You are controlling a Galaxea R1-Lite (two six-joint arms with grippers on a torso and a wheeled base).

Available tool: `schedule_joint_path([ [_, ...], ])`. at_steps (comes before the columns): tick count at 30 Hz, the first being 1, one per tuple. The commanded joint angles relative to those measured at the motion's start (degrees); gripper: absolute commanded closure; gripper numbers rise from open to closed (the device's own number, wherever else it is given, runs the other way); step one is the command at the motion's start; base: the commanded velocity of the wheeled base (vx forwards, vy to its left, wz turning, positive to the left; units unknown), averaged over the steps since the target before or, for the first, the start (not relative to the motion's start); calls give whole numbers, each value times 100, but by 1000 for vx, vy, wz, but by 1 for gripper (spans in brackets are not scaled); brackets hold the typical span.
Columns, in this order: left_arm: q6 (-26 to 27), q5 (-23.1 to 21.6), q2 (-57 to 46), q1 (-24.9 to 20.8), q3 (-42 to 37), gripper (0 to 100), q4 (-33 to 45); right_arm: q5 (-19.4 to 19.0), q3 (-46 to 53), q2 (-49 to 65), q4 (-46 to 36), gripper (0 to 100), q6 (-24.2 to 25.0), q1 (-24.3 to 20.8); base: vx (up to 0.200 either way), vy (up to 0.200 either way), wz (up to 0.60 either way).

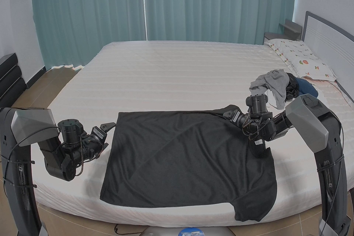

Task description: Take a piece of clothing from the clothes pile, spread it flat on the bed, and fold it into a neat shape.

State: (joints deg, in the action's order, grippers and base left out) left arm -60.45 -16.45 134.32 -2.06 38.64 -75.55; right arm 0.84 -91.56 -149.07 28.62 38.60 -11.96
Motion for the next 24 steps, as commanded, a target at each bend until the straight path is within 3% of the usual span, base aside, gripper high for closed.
schedule_joint_path([
  [1, -2, 1, 24, -5, -6, 0, -4, 21, -292, -263, -41, 0, -10, 220, 0, 0, 0],
  [6, 16, 1, 24, -5, 3, 0, -4, 39, -679, -474, -59, 0, -63, 677, 0, 0, 0],
  [16, -2, 1, 24, -5, 3, 0, -4, 65, -643, -316, 47, 0, -36, 1003, 0, 0, 0],
  [21, -2, 1, 24, -5, 3, 0, -4, -58, -353, -17, 170, 0, 34, 1117, 0, 0, 0],
  [24, -2, 1, 24, -5, 3, 0, -4, -392, 297, 378, 354, 0, 34, 1213, 0, 0, 0],
])
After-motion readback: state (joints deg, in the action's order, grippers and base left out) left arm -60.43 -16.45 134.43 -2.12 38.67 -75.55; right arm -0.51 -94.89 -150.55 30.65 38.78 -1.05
